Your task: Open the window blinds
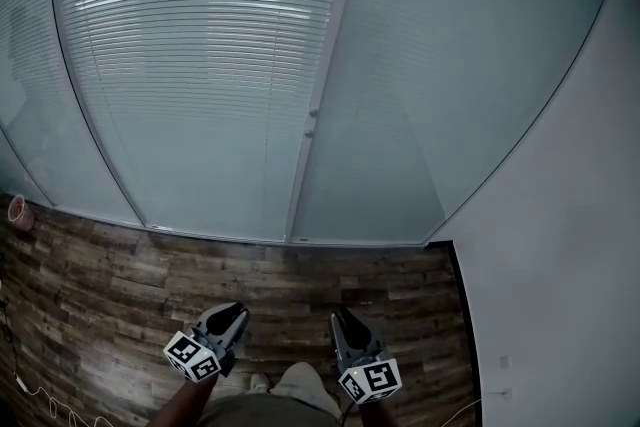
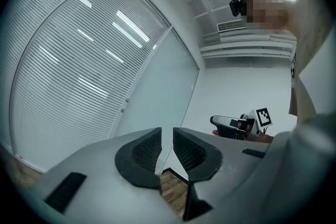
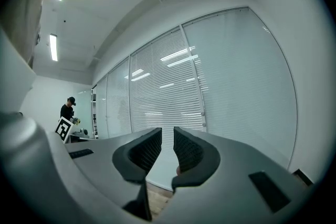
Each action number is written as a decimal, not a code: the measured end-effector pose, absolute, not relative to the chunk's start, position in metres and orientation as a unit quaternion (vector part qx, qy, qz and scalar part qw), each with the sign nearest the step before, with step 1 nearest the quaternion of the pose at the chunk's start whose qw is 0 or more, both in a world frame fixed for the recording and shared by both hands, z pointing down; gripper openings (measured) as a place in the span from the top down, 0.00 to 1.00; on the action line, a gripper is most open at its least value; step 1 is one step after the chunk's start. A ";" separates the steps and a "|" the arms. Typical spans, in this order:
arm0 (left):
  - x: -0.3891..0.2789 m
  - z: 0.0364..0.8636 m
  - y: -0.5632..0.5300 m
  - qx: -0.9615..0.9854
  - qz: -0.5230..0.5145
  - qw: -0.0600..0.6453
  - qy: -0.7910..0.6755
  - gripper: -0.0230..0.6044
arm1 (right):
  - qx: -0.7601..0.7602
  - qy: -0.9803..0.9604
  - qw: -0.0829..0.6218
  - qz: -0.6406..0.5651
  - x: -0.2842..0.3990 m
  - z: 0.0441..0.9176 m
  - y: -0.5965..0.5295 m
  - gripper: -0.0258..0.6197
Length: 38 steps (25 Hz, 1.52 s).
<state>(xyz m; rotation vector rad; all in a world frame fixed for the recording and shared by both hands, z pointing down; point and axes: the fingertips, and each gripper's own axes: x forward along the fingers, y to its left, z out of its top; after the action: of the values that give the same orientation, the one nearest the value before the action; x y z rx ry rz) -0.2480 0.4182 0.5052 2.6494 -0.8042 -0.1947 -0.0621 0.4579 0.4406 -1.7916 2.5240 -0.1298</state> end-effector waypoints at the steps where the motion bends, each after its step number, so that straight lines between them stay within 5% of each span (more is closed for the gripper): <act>1: -0.247 0.507 0.417 0.937 -0.068 0.186 -0.289 0.87 | -0.575 0.817 0.021 -0.043 -0.061 0.441 0.454 0.87; 38: -0.086 0.506 0.392 0.916 -0.050 0.174 -0.359 0.87 | -0.487 0.872 0.011 -0.042 0.083 0.433 0.395 0.87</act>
<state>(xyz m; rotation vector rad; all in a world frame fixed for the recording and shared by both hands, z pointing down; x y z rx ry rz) -0.0864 0.3925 0.5062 2.5961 -1.0167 -0.1420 0.0835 0.3950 0.4332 -1.5188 2.7210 -0.1304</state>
